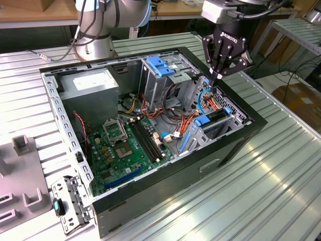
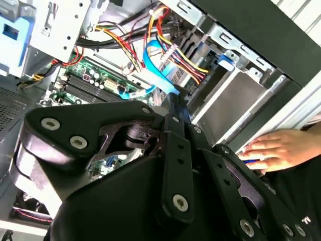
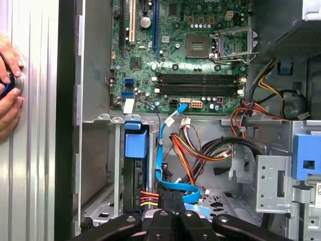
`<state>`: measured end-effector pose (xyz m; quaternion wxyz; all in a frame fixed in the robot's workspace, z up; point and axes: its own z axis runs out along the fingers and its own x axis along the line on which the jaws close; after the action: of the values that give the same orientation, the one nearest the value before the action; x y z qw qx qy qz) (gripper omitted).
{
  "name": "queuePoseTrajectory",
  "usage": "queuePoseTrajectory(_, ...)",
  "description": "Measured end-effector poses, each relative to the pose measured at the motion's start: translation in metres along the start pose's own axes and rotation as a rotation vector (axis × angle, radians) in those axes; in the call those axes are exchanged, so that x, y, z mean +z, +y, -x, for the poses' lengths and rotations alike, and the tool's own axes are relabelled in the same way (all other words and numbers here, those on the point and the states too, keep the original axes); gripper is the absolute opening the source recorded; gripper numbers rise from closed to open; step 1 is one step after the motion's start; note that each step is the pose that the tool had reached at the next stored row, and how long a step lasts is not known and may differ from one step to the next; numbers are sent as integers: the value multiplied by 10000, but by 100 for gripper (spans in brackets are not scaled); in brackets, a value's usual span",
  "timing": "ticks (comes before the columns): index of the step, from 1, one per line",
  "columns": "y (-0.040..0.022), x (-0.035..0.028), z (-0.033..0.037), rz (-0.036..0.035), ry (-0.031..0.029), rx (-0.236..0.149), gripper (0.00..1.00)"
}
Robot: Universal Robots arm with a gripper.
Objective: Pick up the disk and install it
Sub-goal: 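Insert the second disk wire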
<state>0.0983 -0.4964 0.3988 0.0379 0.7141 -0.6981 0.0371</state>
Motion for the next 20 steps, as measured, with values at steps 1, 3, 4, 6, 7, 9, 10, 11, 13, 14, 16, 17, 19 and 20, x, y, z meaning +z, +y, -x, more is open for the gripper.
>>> queuePoseTrajectory(1, -1, 12, 13, -1, -1, -5, 11)
queuePoseTrajectory(3, -1, 32, 23, 0, 35, -8, 11)
queuePoseTrajectory(4, -1, 43, 29, 2, 107, -8, 11)
queuePoseTrajectory(6, -12, 53, 119, 6, 273, -7, 11)
queuePoseTrajectory(7, -19, 51, 150, 7, 293, -1, 17)
queuePoseTrajectory(9, -28, 47, 181, 11, 437, 10, 17)
queuePoseTrajectory(10, -30, 47, 189, 16, 623, 10, 17)
queuePoseTrajectory(11, -32, 46, 197, 21, 880, 9, 17)
queuePoseTrajectory(13, -34, 44, 215, 30, 1297, 9, 17)
queuePoseTrajectory(14, -37, 42, 229, 35, 1499, 11, 17)
queuePoseTrajectory(16, -50, 36, 285, 48, 2065, 11, 17)
queuePoseTrajectory(17, -52, 36, 293, 49, 2116, 10, 19)
queuePoseTrajectory(19, -52, 36, 295, 48, 2120, 10, 25)
queuePoseTrajectory(20, -51, 36, 295, 48, 2120, 10, 25)
